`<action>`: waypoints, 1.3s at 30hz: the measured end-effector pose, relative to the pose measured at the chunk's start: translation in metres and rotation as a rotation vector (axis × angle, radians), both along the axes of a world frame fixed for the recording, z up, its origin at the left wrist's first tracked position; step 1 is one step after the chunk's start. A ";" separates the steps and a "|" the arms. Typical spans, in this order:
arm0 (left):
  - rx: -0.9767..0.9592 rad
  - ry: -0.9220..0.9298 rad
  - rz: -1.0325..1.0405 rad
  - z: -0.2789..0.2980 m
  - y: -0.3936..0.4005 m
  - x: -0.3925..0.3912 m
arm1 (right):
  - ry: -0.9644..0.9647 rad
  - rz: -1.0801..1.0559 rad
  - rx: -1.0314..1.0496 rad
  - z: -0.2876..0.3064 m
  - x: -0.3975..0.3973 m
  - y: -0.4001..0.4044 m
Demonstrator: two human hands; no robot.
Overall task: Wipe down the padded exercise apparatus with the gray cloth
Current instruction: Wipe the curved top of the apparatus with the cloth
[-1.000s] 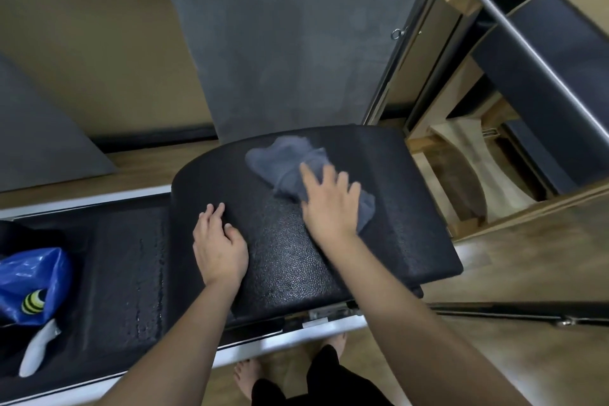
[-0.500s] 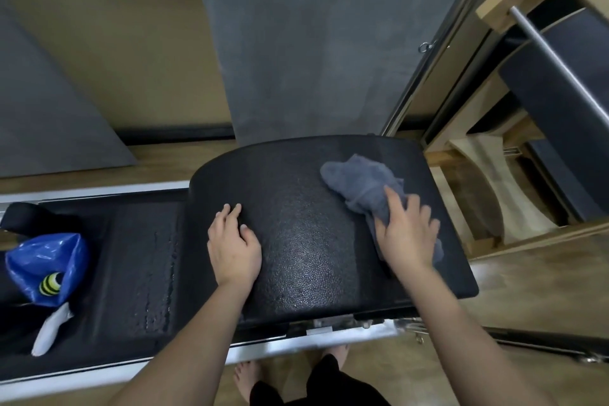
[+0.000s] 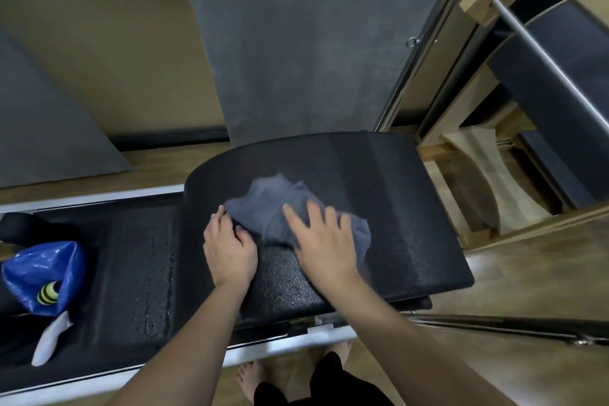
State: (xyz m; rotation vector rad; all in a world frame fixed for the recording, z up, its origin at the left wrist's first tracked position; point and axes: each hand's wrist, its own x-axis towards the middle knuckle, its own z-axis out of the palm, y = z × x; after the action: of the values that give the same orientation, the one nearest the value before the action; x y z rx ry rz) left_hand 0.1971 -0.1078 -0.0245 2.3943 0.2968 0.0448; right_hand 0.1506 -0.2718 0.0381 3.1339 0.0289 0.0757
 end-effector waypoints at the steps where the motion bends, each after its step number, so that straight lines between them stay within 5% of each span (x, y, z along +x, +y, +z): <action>1: -0.004 0.004 -0.013 -0.001 0.002 0.000 | 0.011 0.038 -0.004 -0.002 -0.019 0.000; 7: -0.031 -0.008 0.013 0.002 -0.002 0.000 | -0.046 -0.071 0.028 -0.001 -0.055 -0.063; 17: -0.018 -0.001 0.016 0.001 -0.002 0.000 | 0.009 -0.627 0.083 -0.001 0.056 -0.114; 25: 0.023 0.026 -0.022 0.004 -0.001 0.002 | -0.023 -0.327 -0.003 0.003 0.011 -0.072; 30: 0.149 0.350 -0.114 0.013 -0.003 0.007 | -0.028 -0.169 -0.014 -0.003 -0.044 -0.065; 39: -0.204 0.661 -0.266 0.029 0.027 0.039 | -0.025 -0.204 -0.009 -0.001 -0.049 -0.090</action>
State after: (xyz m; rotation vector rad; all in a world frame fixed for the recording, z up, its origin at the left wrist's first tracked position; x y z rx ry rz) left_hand 0.2362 -0.0813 0.0044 2.1590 0.2627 -0.8675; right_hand 0.1019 -0.3616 0.0369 3.1051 -0.2888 0.1122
